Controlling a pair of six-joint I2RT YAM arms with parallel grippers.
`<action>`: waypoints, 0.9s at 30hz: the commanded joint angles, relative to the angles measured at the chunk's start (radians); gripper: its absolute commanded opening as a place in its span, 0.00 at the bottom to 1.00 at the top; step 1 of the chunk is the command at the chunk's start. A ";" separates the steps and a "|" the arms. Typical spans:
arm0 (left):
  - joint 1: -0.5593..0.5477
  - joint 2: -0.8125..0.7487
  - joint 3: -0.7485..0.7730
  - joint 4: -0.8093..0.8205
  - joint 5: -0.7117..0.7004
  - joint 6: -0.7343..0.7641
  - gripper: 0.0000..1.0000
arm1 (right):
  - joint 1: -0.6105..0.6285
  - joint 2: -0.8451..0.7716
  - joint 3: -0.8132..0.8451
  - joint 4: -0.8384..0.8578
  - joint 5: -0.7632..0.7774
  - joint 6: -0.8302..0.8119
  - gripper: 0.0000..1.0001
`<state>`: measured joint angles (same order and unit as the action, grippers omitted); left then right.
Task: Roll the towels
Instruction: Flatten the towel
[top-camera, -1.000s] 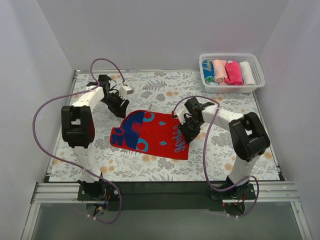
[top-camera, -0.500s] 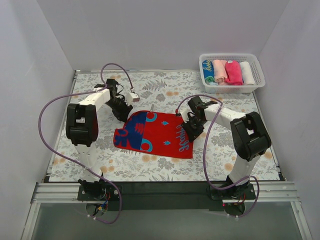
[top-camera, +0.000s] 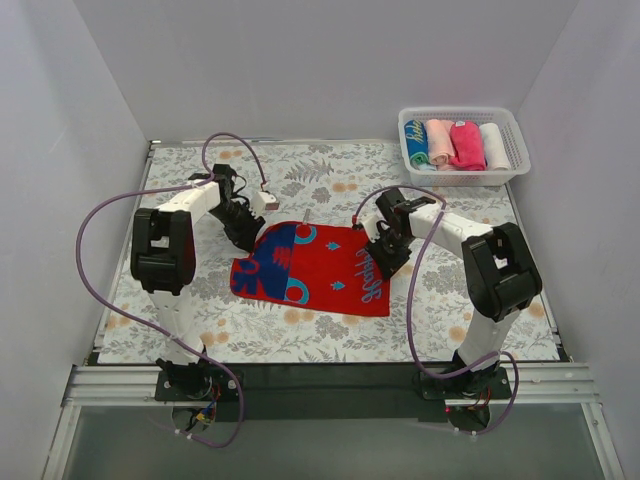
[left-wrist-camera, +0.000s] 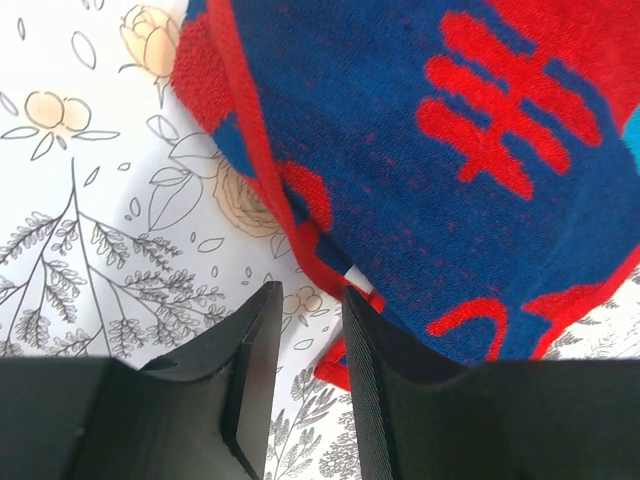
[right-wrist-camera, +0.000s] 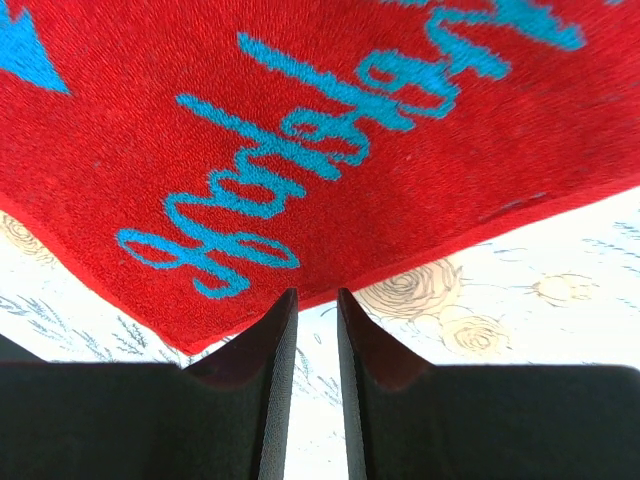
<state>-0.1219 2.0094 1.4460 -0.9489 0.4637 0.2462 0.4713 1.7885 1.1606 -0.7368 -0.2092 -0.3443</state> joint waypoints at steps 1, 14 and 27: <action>-0.004 -0.014 -0.016 -0.011 0.069 -0.004 0.28 | -0.003 -0.020 0.068 -0.049 0.004 -0.013 0.25; -0.004 -0.001 -0.027 0.030 0.033 -0.087 0.00 | 0.082 -0.034 -0.019 -0.131 -0.211 -0.079 0.19; -0.004 -0.161 -0.009 0.261 -0.519 0.021 0.00 | 0.128 0.051 -0.154 -0.082 0.109 -0.125 0.09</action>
<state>-0.1284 1.9335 1.4200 -0.8249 0.1482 0.1886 0.6090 1.7977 1.0672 -0.8696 -0.3328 -0.4179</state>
